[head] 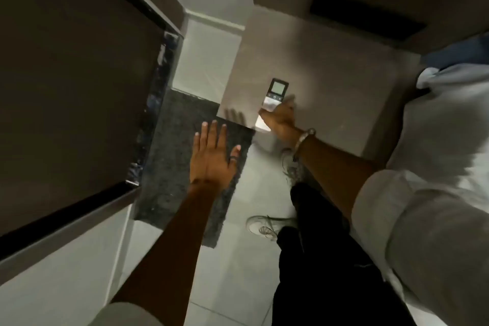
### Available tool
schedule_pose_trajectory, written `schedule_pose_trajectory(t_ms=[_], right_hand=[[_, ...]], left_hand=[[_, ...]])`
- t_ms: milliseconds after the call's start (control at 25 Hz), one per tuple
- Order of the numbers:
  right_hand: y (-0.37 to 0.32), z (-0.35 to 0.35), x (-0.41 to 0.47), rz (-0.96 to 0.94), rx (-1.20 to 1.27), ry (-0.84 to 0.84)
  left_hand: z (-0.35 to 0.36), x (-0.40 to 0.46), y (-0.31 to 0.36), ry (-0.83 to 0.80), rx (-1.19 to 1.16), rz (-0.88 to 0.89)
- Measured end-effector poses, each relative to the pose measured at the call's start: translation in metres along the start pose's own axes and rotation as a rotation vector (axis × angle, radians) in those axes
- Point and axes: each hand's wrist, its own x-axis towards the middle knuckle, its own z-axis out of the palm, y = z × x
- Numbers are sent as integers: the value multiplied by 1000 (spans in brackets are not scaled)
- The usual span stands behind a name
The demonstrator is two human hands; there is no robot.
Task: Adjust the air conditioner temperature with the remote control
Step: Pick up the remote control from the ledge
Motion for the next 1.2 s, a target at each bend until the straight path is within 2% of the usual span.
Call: schedule_pose_trajectory(t_ms=[120,240,320,400,520,640,720,920,1040,1120,1200], right_hand=[[-2,41,38,84,-92,192],[-7,57,47,135,-166,308],[-14,53,32,127,52,236],[-26,49,-3,68,270,62],[-74,45,-84,-30,245,-179],[-151,36,-203,-268,313,-424],[-200,20,-305,-487,324,-616],[-281,-26,-539,-1032,232,-909],[-308,-64,-661,-1306,220,-998],[-323,-84,-734,-1467,205,-1015],[-326,-107,-776,-1573,199,-1046]], left_hand=[[41,32,-5,30,13,-62],[62,20,-10,26,53,-4],[57,0,-19,5,126,12],[32,-26,-27,9,193,-11],[-23,-72,-37,117,163,-86],[-115,-129,-58,373,109,-195],[-193,-190,-76,636,93,-276],[-352,-362,-125,1240,279,-455],[-428,-452,-136,1437,393,-537],[-471,-516,-138,1646,443,-579],[-500,-551,-133,1736,490,-594]])
